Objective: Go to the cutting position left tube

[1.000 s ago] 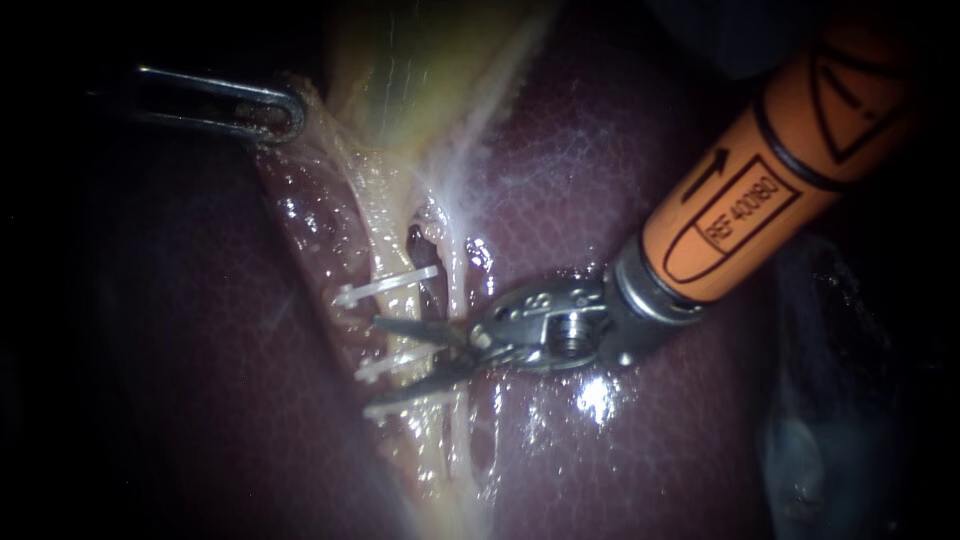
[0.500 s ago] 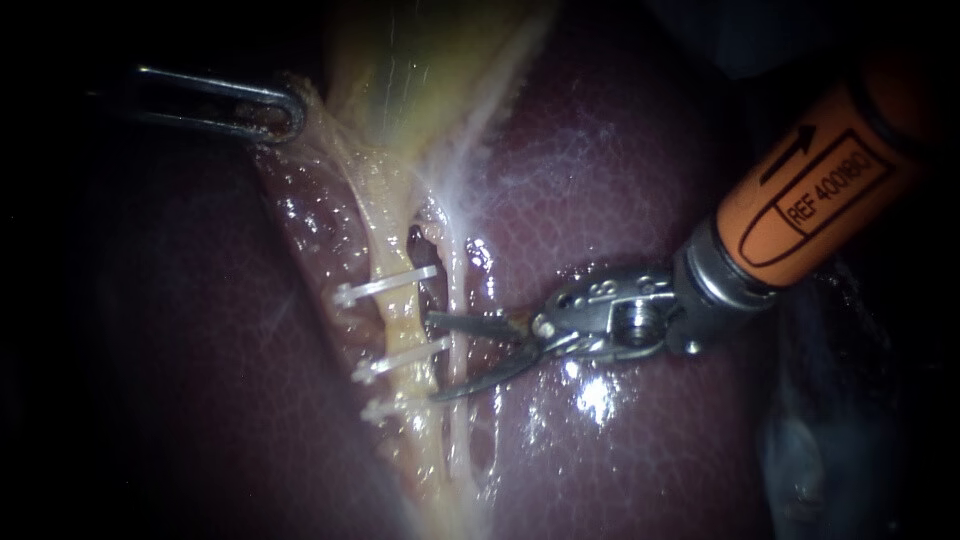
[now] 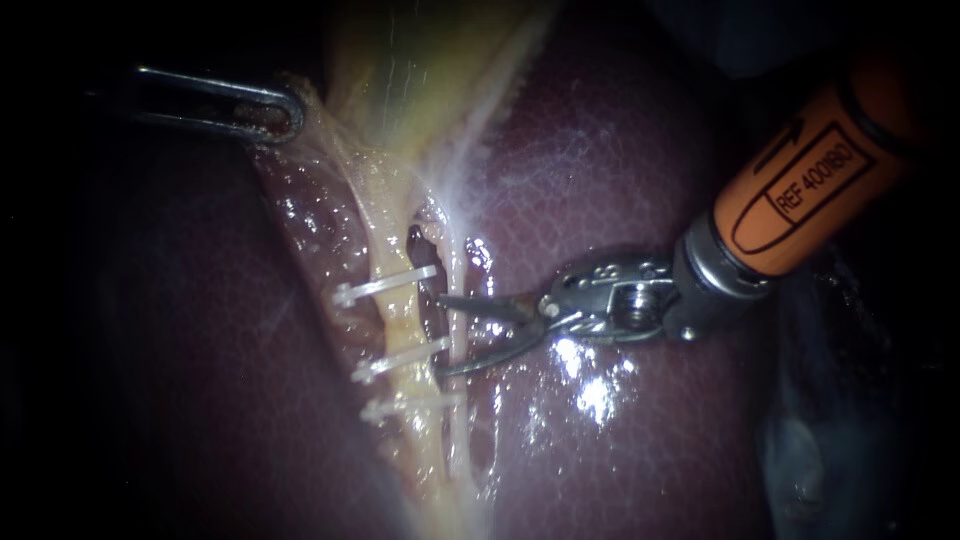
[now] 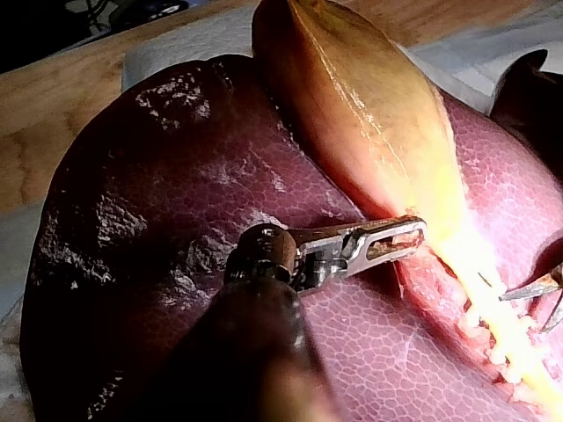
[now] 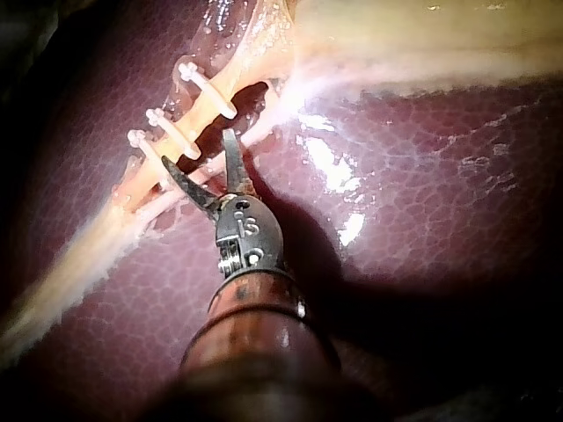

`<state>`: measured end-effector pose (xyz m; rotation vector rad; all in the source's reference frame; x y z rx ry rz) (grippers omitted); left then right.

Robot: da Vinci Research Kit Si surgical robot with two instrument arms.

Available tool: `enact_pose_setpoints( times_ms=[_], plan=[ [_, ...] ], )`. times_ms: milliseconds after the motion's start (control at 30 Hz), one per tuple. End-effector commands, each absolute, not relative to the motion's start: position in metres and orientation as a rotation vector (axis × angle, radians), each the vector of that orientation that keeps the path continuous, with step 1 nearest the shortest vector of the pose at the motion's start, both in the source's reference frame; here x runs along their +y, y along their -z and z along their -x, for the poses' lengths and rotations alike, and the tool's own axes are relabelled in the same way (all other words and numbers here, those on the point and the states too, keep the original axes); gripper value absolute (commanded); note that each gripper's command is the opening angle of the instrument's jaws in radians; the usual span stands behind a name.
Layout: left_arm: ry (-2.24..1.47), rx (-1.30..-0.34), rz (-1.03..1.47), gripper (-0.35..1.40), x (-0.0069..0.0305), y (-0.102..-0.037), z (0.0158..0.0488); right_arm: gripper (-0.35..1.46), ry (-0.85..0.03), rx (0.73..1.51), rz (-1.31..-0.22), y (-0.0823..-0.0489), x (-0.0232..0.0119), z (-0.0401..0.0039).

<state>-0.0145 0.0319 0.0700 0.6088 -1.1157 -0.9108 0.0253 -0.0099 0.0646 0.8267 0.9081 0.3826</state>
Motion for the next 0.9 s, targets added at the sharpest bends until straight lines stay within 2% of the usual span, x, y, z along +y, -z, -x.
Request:
enact_pose_setpoints(
  times_ms=[33,467,900],
  plan=[
    [0.911,-1.115,-0.608,-0.35,0.0318,-0.07,0.0146,1.36,-0.391,0.905,-0.847,-0.065,-0.0099,-0.0253],
    [0.911,-1.115,-0.607,-0.35,0.0317,-0.0701,0.0146,1.36,-0.462,0.934,-1.075,-0.0683,-0.0087,-0.0264],
    [0.913,-1.115,-0.603,-0.35,0.0317,-0.0704,0.0147,1.34,-0.424,1.0,-1.239,-0.0667,-0.0096,-0.0295]
  ],
)
